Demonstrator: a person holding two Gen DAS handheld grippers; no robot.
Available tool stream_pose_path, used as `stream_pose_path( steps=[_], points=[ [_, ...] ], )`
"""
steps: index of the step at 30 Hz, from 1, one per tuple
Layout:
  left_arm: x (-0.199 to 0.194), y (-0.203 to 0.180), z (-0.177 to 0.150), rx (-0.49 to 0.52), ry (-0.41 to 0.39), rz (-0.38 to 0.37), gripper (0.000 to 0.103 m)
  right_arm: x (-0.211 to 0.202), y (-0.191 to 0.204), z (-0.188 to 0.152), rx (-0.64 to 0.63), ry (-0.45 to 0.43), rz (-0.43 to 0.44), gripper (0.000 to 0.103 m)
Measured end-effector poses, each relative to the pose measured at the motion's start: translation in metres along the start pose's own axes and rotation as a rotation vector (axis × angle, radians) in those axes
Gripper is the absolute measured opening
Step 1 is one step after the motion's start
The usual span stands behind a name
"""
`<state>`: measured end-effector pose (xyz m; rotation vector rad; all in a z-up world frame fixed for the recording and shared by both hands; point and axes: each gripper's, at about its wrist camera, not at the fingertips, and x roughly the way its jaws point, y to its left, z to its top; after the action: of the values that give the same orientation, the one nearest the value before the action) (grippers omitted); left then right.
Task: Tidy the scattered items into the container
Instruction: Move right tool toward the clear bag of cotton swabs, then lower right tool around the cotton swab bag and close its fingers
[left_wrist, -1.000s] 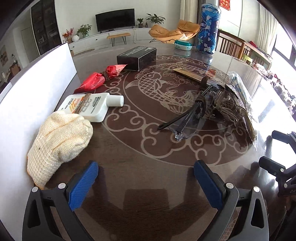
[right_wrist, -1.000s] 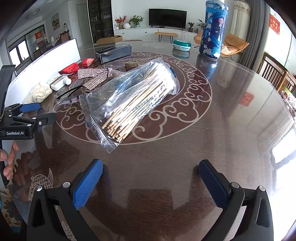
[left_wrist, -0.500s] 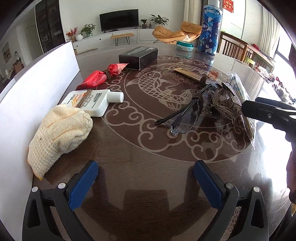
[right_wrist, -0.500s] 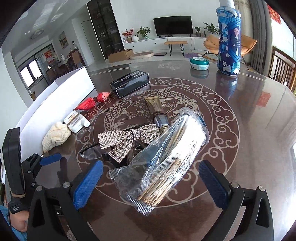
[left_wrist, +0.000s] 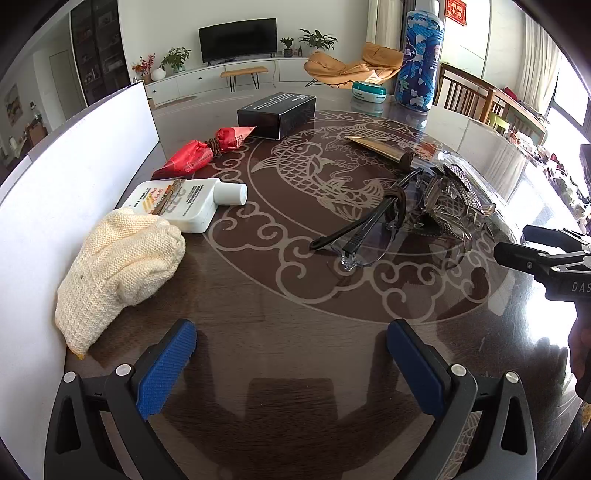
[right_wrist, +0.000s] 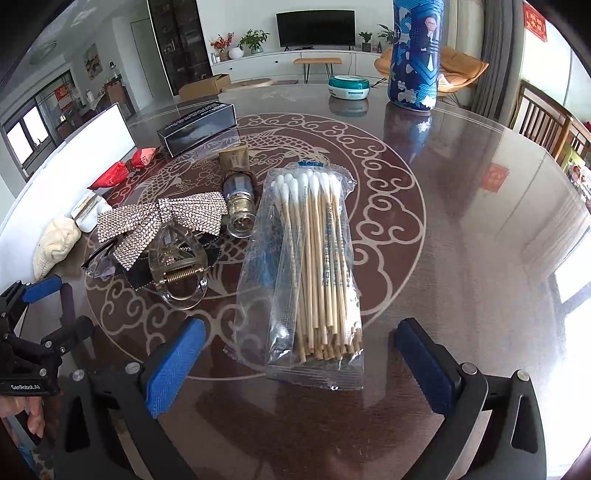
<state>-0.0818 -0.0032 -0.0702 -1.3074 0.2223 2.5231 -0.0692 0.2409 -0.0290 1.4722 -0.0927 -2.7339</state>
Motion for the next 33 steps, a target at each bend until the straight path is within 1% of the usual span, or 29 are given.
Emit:
stream_pose_path(
  steps=[4,11,33],
  points=[
    [0.0,0.0,0.0,0.0,0.0,0.0,0.103,-0.002,-0.002,-0.002,-0.025,0.009,0.001,0.103],
    [0.0,0.0,0.0,0.0,0.0,0.0,0.103,-0.003,0.011,-0.005,-0.071,0.017,0.001,0.103],
    [0.0,0.0,0.0,0.0,0.0,-0.001,0.103,0.005,0.018,0.001,-0.109,0.055,-0.023,0.103]
  ],
)
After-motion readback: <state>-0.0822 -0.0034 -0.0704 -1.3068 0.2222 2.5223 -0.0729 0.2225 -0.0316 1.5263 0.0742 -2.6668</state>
